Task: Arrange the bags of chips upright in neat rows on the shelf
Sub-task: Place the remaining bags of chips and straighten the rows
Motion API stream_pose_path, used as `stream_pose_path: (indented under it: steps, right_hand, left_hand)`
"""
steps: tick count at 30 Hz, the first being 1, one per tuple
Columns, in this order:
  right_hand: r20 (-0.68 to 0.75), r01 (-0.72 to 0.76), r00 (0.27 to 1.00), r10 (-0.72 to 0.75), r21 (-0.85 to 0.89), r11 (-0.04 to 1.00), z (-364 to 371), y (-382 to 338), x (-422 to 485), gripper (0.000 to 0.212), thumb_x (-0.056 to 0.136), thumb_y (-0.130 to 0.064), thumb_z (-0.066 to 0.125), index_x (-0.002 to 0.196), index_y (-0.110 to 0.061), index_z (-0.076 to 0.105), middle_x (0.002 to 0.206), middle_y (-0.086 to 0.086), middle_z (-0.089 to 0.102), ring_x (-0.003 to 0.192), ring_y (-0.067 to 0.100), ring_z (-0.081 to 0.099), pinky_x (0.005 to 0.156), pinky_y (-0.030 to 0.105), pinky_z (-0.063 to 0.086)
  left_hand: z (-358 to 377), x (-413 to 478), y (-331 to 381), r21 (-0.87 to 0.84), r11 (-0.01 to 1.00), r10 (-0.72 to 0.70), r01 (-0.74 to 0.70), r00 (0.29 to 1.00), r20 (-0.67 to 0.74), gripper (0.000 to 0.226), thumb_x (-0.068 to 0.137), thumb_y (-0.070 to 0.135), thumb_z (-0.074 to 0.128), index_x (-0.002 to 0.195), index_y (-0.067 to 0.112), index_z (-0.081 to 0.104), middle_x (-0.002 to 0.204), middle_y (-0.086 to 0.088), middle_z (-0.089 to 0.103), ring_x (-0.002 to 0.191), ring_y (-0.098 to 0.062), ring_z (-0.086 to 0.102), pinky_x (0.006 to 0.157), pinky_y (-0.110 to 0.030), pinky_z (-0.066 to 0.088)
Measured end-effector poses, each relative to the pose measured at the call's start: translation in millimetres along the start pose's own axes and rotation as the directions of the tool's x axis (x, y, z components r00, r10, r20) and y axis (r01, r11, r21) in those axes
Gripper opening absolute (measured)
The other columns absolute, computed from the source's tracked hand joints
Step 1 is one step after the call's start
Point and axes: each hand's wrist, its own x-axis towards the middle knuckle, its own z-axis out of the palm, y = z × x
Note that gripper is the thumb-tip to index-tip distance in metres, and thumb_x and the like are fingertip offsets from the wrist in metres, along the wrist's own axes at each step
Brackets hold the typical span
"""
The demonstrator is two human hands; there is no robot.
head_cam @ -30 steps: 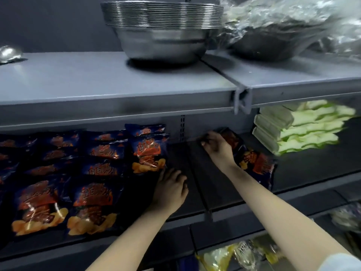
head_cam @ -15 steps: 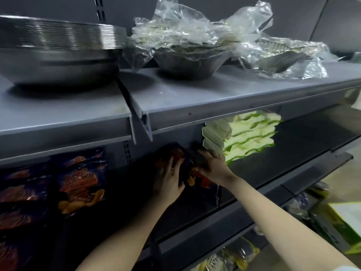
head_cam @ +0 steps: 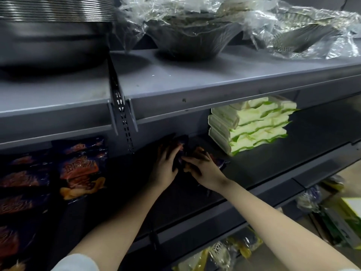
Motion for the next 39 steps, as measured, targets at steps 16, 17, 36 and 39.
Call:
stream_pose_path:
  steps: [16, 17, 36, 39]
  right_hand:
    - [-0.045, -0.244, 0.942, 0.334, 0.592, 0.768, -10, -65, 3, 0.082, 0.081, -0.030, 0.071, 0.147, -0.023, 0.022, 0.143, -0.002, 0.038, 0.130, 0.011, 0.038, 0.107, 0.025, 0.031]
    - [0.050, -0.252, 0.949, 0.312, 0.715, 0.652, -11, -73, 4, 0.084, 0.080, -0.033, 0.071, 0.147, -0.023, 0.022, 0.142, -0.003, 0.041, 0.129, 0.010, 0.041, 0.105, 0.025, 0.034]
    - [0.156, -0.233, 0.965, 0.211, 0.879, 0.415, 60, -168, -11, 0.024, 0.084, -0.020, 0.068, 0.108, -0.017, 0.065, 0.106, -0.001, 0.072, 0.104, 0.013, 0.065, 0.096, 0.033, 0.049]
    - [0.162, -0.226, 0.970, 0.183, 0.882, 0.413, 59, -176, -10, 0.020, 0.085, -0.017, 0.067, 0.105, -0.023, 0.066, 0.103, -0.006, 0.072, 0.103, 0.009, 0.065, 0.088, 0.023, 0.051]
  left_hand:
    - [-102, -64, 3, -0.687, 0.688, -0.430, 0.235, 0.894, -0.124, 0.060, 0.083, -0.002, 0.063, 0.133, 0.022, 0.040, 0.112, 0.018, 0.055, 0.096, 0.015, 0.054, 0.087, -0.007, 0.043]
    - [-111, -71, 1, -0.759, 0.594, -0.473, 0.267, 0.879, -0.061, 0.054, 0.084, -0.003, 0.062, 0.126, 0.024, 0.043, 0.107, 0.019, 0.055, 0.093, 0.017, 0.054, 0.086, -0.009, 0.044]
    - [-161, -142, -37, -0.856, 0.327, -0.584, 0.401, 0.798, 0.151, 0.039, 0.075, 0.007, 0.073, 0.104, 0.028, 0.057, 0.101, 0.012, 0.067, 0.093, 0.001, 0.063, 0.071, -0.008, 0.046]
    - [-166, -146, -40, -0.856, 0.329, -0.584, 0.399, 0.798, 0.148, 0.039, 0.075, 0.006, 0.074, 0.102, 0.029, 0.057, 0.098, 0.013, 0.068, 0.088, 0.004, 0.064, 0.069, -0.007, 0.046]
